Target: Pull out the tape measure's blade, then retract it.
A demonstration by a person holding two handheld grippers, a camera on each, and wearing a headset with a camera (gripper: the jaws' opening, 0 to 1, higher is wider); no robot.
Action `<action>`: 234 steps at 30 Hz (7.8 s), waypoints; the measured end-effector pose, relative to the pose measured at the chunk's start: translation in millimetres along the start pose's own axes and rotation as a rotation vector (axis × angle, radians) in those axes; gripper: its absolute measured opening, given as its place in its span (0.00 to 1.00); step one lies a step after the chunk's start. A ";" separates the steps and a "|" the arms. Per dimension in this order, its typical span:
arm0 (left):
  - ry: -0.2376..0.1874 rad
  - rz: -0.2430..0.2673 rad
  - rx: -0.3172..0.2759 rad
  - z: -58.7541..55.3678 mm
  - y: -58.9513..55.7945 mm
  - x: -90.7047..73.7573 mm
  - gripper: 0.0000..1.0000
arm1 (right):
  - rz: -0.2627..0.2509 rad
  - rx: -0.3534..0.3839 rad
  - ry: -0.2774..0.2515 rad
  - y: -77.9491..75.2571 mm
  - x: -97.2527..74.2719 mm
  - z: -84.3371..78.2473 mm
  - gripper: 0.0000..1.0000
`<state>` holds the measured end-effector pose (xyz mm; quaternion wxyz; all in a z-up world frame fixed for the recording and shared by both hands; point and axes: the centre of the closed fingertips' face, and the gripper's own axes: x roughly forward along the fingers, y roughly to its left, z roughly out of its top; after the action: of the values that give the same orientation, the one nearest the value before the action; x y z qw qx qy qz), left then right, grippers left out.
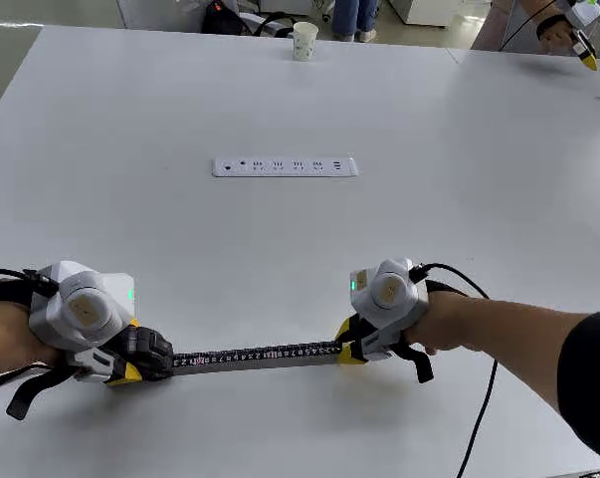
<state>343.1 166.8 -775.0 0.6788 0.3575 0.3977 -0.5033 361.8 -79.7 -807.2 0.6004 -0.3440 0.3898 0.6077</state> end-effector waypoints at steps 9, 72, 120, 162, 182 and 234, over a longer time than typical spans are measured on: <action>-0.002 0.001 -0.002 -0.5 -1.2 -0.7 0.31 | -0.001 -0.003 0.008 0.0 -1.8 -3.0 0.09; 0.047 -0.015 -0.023 -7.5 0.1 -12.3 0.37 | 0.019 -0.169 0.126 5.0 -5.1 -4.2 0.16; -0.242 0.151 -0.534 -11.9 -1.0 -41.2 0.99 | -0.237 0.335 -0.182 3.1 -43.4 -7.0 0.88; -0.415 0.421 -0.764 -67.0 -77.4 -71.3 0.99 | -0.502 0.561 -0.371 80.4 -102.1 -100.7 0.99; -0.432 0.413 -0.762 -63.8 -74.4 -73.8 0.99 | -0.521 0.639 -0.373 91.1 -105.0 -117.3 0.99; -0.474 0.592 -0.866 -9.7 -23.0 -60.6 0.99 | -0.381 0.311 -0.202 29.7 -105.4 -61.4 0.99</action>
<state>308.4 194.1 -726.6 0.9458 0.0206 0.2874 -0.1496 333.5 -182.1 -740.3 0.7854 -0.2523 0.3447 0.4479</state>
